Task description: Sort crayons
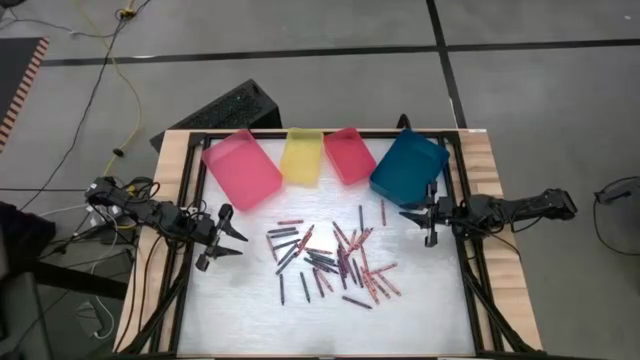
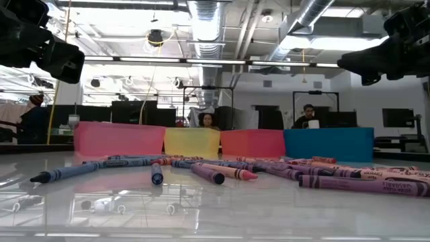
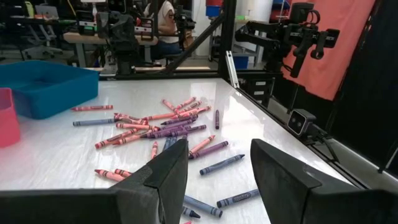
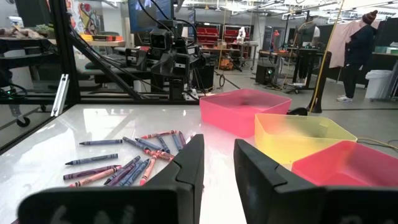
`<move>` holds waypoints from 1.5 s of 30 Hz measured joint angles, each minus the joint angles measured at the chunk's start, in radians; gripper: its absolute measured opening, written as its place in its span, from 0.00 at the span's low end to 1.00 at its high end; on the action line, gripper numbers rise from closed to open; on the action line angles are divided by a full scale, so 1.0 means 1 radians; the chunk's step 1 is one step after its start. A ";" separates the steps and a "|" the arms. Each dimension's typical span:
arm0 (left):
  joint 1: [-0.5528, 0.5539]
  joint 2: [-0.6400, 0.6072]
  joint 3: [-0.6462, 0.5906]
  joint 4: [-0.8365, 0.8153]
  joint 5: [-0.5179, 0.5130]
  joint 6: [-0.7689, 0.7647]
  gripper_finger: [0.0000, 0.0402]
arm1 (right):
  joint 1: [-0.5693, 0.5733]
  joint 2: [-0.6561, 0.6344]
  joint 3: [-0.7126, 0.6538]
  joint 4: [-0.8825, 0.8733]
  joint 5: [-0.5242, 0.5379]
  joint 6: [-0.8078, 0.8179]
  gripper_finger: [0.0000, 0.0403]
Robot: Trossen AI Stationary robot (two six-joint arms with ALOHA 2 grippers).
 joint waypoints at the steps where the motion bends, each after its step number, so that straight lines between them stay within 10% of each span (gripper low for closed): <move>1: 0.000 0.000 0.000 0.000 0.000 0.000 0.41 | 0.000 0.000 0.000 0.000 0.000 0.000 0.24; 23: 0.000 0.000 0.000 0.017 -0.010 -0.169 0.41 | 0.000 0.000 0.000 0.000 0.000 0.000 0.24; 36: 0.000 0.000 0.000 0.037 -0.300 -0.707 0.41 | -0.048 0.000 0.000 0.004 0.058 -0.034 0.24; 45: 0.000 0.000 0.000 0.045 -0.505 -0.748 0.41 | -0.054 0.000 0.000 0.004 0.058 -0.080 0.24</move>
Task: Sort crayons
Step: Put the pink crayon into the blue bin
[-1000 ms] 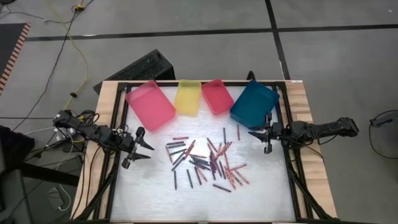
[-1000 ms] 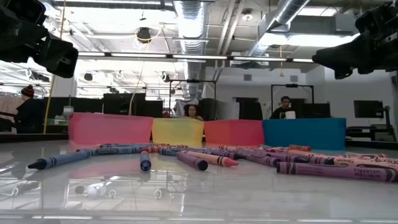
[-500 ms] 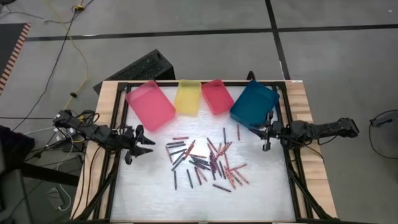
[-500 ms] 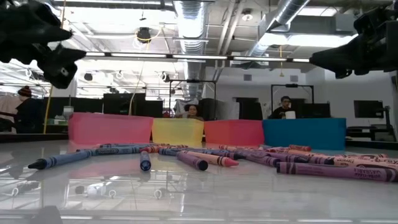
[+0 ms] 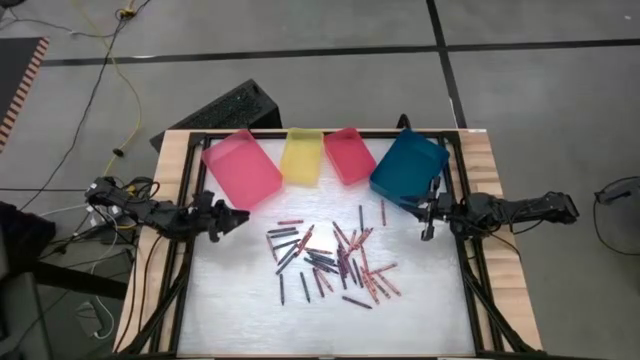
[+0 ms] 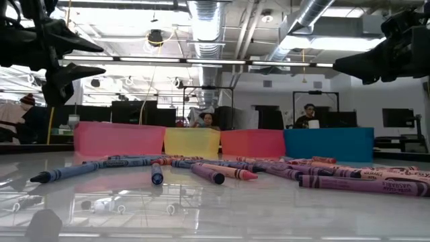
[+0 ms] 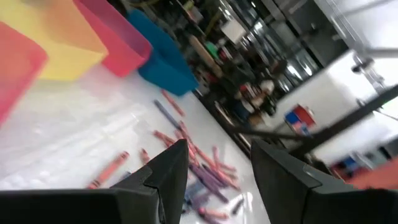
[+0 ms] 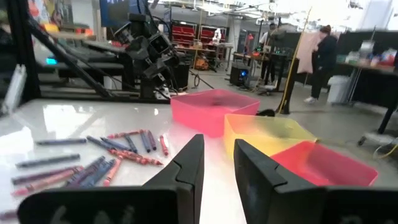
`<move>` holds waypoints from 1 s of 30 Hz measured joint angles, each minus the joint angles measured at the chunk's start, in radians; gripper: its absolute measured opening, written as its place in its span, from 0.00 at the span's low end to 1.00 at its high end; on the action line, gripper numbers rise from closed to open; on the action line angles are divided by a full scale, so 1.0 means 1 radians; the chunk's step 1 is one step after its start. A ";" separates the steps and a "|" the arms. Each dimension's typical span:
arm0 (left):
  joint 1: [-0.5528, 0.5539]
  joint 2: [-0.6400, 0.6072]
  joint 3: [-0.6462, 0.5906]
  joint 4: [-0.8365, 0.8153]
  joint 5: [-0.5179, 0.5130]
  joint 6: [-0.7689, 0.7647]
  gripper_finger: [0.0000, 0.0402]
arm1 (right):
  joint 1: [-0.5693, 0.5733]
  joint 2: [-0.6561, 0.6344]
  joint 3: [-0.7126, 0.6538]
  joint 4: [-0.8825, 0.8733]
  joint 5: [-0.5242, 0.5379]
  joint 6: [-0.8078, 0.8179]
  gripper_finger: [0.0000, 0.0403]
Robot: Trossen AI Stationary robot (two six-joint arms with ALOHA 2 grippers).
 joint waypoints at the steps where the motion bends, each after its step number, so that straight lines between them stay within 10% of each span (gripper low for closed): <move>1: 0.000 0.000 0.000 0.000 -0.018 -0.007 0.41 | 0.000 0.000 0.000 0.000 0.000 -0.028 0.24; 14: 0.000 0.000 0.000 -0.003 -0.136 0.021 0.41 | 0.014 0.000 0.000 0.019 -0.026 -0.049 0.24; 30: 0.000 0.000 0.000 0.030 -0.154 -0.066 0.41 | 0.020 0.000 0.014 0.200 -0.024 0.665 0.24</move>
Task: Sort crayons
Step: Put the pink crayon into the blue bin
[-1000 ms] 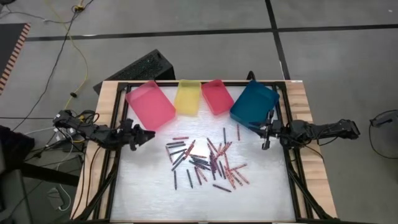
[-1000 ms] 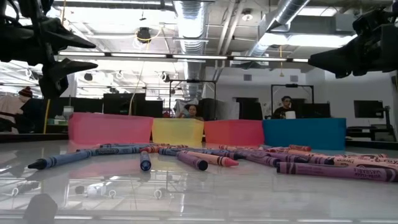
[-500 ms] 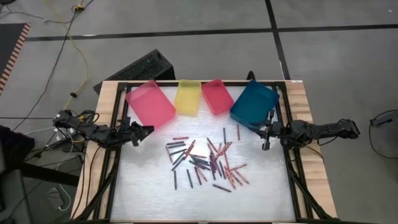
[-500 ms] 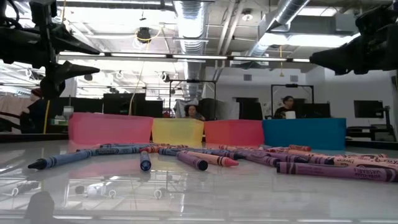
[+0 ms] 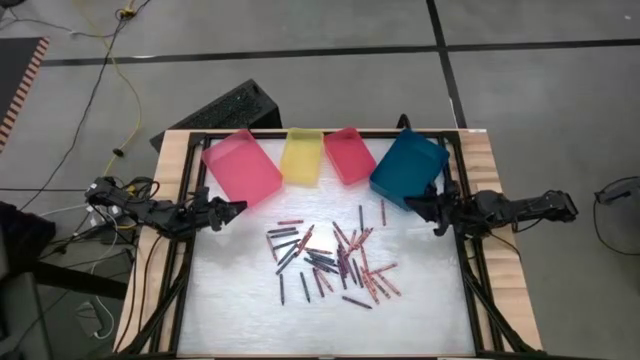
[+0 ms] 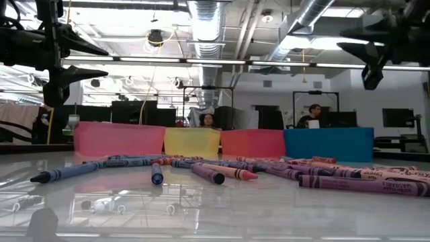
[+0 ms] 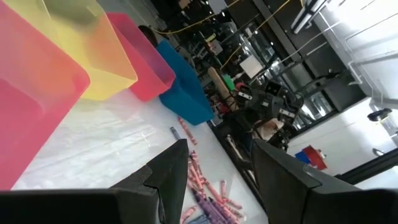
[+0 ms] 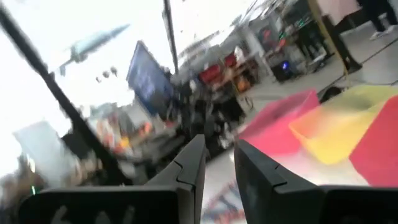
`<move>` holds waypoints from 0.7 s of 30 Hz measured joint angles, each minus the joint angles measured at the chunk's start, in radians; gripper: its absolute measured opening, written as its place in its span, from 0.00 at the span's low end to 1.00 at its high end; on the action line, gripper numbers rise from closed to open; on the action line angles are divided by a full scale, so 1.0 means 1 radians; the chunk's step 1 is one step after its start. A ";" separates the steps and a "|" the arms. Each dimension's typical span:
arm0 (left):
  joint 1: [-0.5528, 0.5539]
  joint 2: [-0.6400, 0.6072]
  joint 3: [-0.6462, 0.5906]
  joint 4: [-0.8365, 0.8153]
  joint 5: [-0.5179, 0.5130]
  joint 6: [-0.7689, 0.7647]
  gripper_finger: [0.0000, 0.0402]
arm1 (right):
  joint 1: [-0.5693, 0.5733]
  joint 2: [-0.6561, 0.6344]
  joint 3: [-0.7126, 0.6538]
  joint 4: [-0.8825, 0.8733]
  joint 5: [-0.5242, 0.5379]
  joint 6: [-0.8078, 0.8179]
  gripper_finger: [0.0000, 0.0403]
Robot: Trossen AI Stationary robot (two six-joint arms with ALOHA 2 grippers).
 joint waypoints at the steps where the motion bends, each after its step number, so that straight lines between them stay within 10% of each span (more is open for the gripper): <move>1: 0.000 0.000 0.000 0.000 0.000 -0.006 0.41 | -0.002 0.000 0.000 0.017 0.006 0.027 0.24; 13: 0.000 0.000 0.020 0.028 0.028 -0.052 0.41 | -0.053 0.000 0.002 0.147 0.078 0.112 0.24; 21: 0.000 0.015 0.209 0.131 0.130 0.215 0.41 | -0.058 0.050 0.184 0.141 0.079 -0.084 0.24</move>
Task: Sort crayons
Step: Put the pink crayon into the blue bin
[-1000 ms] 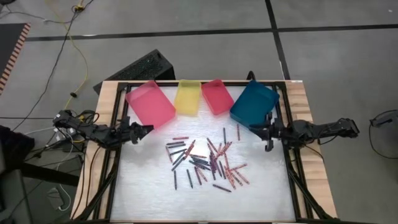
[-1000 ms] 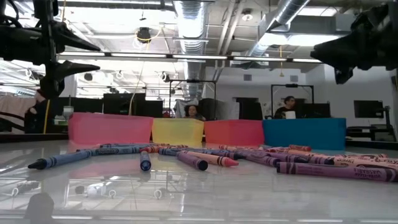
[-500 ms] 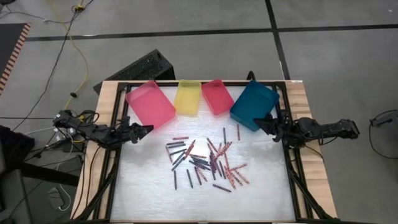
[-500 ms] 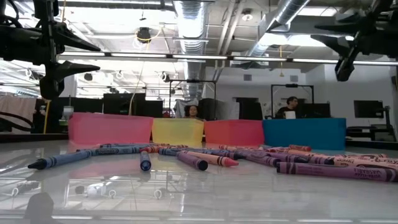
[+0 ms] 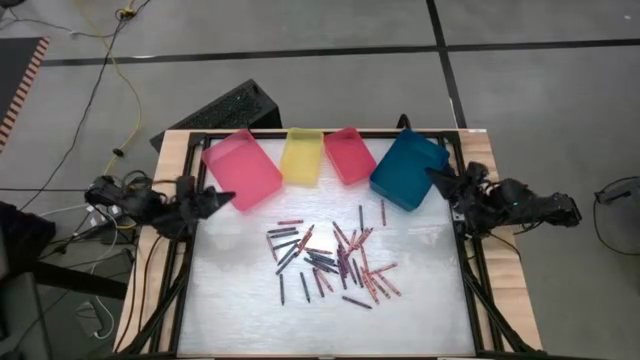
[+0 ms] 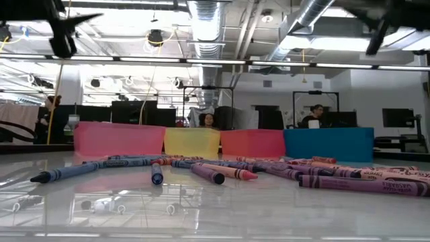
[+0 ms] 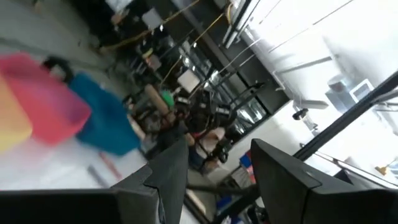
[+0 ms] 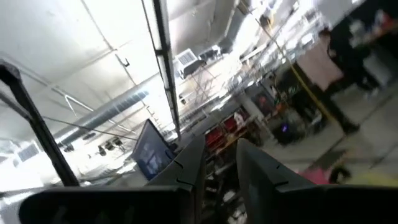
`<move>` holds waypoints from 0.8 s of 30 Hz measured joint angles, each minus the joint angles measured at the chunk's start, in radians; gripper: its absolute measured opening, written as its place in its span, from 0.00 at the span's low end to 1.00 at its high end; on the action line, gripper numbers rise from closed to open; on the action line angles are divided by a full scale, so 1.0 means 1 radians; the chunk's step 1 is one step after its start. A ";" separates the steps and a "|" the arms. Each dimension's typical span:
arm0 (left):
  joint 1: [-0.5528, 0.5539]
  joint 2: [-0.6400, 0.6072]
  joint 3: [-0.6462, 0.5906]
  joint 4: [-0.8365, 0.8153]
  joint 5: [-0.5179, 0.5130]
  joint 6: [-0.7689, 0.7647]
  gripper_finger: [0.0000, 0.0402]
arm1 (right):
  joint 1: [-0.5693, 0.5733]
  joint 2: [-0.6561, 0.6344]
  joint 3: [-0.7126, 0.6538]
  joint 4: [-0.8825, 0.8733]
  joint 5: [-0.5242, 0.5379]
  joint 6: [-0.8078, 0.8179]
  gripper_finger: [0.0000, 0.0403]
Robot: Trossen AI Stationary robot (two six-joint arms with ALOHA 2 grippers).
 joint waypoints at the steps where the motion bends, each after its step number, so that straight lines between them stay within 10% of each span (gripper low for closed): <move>1: 0.000 0.008 0.026 -0.001 -0.001 0.031 0.41 | 0.002 0.024 0.038 -0.018 0.000 -0.037 0.24; 24: 0.000 0.410 0.618 -0.599 0.036 0.116 0.41 | 0.339 1.027 0.974 -1.183 -0.018 0.028 0.24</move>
